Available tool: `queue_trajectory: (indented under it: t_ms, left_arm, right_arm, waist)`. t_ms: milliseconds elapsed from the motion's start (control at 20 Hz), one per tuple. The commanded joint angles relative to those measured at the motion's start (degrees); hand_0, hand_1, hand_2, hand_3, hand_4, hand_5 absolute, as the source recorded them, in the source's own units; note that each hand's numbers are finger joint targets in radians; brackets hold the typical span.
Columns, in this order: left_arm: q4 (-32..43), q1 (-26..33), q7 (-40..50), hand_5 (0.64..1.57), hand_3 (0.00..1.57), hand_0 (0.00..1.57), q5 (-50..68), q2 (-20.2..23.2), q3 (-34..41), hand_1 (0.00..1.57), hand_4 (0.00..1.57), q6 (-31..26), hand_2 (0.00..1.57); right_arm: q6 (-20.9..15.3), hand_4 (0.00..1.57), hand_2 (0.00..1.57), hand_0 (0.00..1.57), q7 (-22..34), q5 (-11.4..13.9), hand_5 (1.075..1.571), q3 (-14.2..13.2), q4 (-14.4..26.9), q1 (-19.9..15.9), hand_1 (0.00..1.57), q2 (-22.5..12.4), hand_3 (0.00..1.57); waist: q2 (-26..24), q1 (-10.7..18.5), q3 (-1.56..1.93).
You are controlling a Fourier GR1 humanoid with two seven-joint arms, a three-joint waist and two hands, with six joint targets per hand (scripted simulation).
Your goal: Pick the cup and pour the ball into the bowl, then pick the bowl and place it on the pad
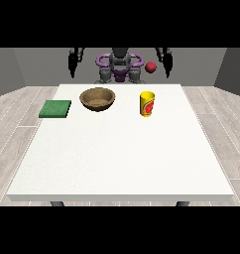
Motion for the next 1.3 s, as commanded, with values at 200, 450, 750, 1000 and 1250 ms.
queue_trajectory:
  t_ms: [200, 450, 750, 1000, 1250]
  left_arm:
    - [-5.76, -1.33, 5.24, 1.524, 0.0, 0.0, 1.04, 2.14, 0.66, 0.0, 0.0, -0.77, 0.0]
    - [-11.05, 4.92, 2.48, 1.536, 0.0, 0.0, 13.09, -7.13, -8.69, 0.0, 0.0, 2.81, 0.0]
    - [-14.54, 3.04, -1.16, 1.478, 0.0, 0.0, 5.96, -6.39, -8.71, 0.0, 0.0, 5.68, 0.0]
    - [-7.25, -3.37, -6.19, 1.384, 0.0, 0.0, 5.47, -5.07, -4.94, 0.0, 0.0, 4.28, 0.0]
    - [-0.27, -14.78, -11.18, 1.296, 0.0, 0.0, 5.22, -0.03, 3.89, 0.0, 0.0, 4.46, 0.0]
  right_arm:
    - [0.6, 0.0, 0.0, 0.0, 5.49, -0.79, 1.568, -0.98, -5.44, -0.47, 0.0, -2.53, 0.0]
    - [-0.24, 0.0, 0.0, 0.0, 1.21, -8.25, 1.566, -6.64, -3.62, -0.51, 0.0, 0.9, 0.0]
    - [0.73, 0.0, 0.0, 0.0, -1.25, -7.05, 1.565, -3.88, -6.77, -0.54, 0.0, 2.48, 0.0]
    - [0.59, 0.0, 0.0, 0.0, -4.63, -5.71, 1.562, -3.12, -2.96, -5.89, 0.0, 3.22, 0.0]
    - [5.54, 0.0, 0.0, 0.0, -11.96, -8.85, 1.563, -6.55, 0.52, -11.08, 0.0, 0.08, 0.0]
  waist:
    - [-14.5, -0.47, 0.91]
    - [-14.05, 2.52, 1.2]
    - [-4.75, 0.02, 1.19]
    - [1.91, -0.59, 1.18]
    - [13.92, -4.23, 1.19]
